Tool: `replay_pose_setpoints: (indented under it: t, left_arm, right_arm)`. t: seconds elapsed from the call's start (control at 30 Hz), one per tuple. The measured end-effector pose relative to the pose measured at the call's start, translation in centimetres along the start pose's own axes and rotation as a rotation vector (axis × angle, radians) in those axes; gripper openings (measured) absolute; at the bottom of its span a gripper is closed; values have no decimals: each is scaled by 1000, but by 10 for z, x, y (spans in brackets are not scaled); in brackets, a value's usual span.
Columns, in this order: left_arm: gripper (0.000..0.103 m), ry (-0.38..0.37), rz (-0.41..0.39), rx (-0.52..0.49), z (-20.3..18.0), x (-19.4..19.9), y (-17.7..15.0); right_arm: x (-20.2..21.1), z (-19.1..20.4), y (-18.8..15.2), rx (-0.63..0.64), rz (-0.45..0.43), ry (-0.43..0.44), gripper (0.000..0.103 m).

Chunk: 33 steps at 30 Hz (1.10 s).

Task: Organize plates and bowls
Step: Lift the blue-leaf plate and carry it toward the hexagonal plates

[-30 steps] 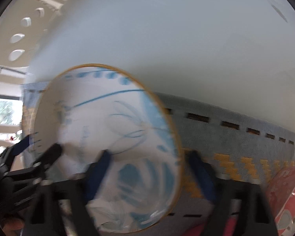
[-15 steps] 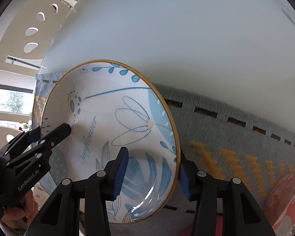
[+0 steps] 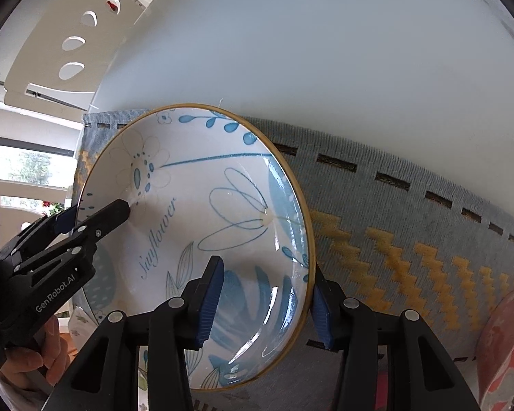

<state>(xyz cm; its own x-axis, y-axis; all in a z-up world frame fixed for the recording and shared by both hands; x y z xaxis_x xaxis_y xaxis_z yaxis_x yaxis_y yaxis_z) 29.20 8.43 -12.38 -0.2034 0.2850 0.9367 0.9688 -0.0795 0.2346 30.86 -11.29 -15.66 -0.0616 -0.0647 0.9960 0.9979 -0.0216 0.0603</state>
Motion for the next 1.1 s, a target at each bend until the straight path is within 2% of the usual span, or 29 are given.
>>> replay_pose_setpoints:
  t: [0.43,0.6,0.87,1.1]
  left_arm:
    - [43,-12,-13,-13,-11,9,-6]
    - [43,-13,-17,-24,-16,17,-11]
    - [43,-30,-23,-58,-23,30,-31]
    - [43,-36,-34,-61,-26,53,-62]
  right_arm:
    - [24,2,-6,-28,-21,42,47]
    - [36,2,-17,-31,-33,26,47]
    - [48,5,-45,-55,-46,25,47]
    - [58,13,-87,-79,-51,40,47]
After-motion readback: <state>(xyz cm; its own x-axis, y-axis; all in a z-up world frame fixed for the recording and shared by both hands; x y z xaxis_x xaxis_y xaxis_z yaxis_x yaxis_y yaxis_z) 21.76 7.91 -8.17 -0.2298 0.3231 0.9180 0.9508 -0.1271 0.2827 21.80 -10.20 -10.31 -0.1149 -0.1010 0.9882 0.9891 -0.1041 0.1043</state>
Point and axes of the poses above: each gripper's, at about its wrist camera, not at the fingertips, and x roughly against the way its jaws point, z to its left, y to its top, the point moved 10 cm from there along -x, roughly the way its jaws point, and after that the axes turned 9 degrees about -y, right-handed, at the moved point
